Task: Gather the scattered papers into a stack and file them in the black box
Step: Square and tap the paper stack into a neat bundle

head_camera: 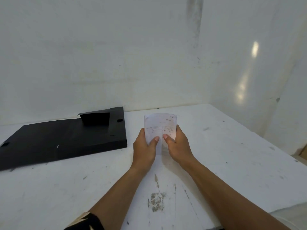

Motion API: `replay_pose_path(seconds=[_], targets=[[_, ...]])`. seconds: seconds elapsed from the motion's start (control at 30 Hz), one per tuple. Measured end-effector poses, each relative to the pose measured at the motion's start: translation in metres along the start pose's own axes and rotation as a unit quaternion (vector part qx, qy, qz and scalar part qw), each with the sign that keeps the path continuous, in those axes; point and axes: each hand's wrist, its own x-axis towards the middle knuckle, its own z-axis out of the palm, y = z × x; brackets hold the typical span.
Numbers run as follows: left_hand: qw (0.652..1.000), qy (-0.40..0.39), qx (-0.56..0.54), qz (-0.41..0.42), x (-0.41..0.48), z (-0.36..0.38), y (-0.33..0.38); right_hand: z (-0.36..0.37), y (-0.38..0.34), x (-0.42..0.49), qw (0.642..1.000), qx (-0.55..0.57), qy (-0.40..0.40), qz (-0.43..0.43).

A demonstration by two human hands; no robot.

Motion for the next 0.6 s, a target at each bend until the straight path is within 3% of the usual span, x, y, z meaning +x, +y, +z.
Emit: replay_pose_path(seconds=[0.17,0.37,0.6], targets=[[0.997,0.052,0.050,-0.002,-0.003,0.004,0.004,0.001,0.002,-0.001,0.998,-0.066,0.004,-0.017],[1.000,-0.017,-0.007,0.006,0.013,-0.007,0.008,-0.010,-0.008,0.004,1.000,-0.001,0.011,-0.007],[0.998,-0.041,-0.049,0.010,0.018,-0.016,0.013,-0.018,-0.009,0.010,1.000,0.012,-0.001,-0.017]])
